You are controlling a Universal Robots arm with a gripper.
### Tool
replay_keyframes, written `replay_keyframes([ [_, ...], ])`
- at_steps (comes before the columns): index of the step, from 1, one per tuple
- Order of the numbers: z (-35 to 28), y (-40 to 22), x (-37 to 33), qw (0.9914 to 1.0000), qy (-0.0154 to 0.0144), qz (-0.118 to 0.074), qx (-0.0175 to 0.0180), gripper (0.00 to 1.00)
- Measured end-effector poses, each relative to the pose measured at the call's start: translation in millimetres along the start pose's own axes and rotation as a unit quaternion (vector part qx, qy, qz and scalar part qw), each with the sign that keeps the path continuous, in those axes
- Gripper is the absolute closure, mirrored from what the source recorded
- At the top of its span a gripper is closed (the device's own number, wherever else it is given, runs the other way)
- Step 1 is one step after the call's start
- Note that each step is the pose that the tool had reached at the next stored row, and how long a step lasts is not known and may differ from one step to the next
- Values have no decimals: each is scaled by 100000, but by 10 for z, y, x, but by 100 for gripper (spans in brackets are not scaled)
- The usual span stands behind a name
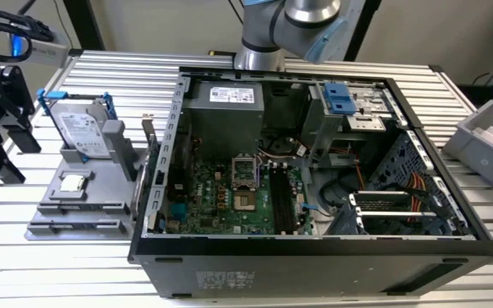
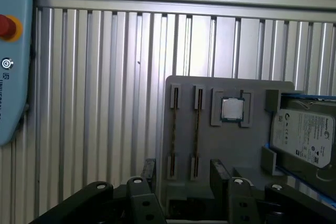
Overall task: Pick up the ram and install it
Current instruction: 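Pick up the ram and move it above insertion slot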
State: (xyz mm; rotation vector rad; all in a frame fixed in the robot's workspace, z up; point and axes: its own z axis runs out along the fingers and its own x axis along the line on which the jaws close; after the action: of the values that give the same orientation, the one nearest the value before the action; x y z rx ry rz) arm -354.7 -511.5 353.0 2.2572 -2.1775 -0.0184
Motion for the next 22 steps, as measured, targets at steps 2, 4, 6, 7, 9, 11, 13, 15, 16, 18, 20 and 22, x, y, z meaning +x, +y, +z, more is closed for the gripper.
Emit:
replay_keyframes([
  [2,7,0,0,100000,6,-1,-5,0],
  [4,17,0,0,100000,-1,-1,2,0],
  [6,26,0,0,100000,5,0,-7,0],
  [7,31,0,0,100000,5,-1,-7,0],
  [9,41,0,0,100000,1,0,-2,0],
  [11,51,0,0,100000,5,1,-4,0],
  [13,59,-1,0,100000,3,0,-4,0],
  [15,69,-1,0,100000,1,1,-2,0],
  [16,74,-1,0,100000,0,0,0,0],
  [18,85,-1,0,100000,-1,-2,1,0],
  [20,94,-1,0,100000,4,2,-7,0],
  [22,106,-1,0,100000,0,0,-3,0],
])
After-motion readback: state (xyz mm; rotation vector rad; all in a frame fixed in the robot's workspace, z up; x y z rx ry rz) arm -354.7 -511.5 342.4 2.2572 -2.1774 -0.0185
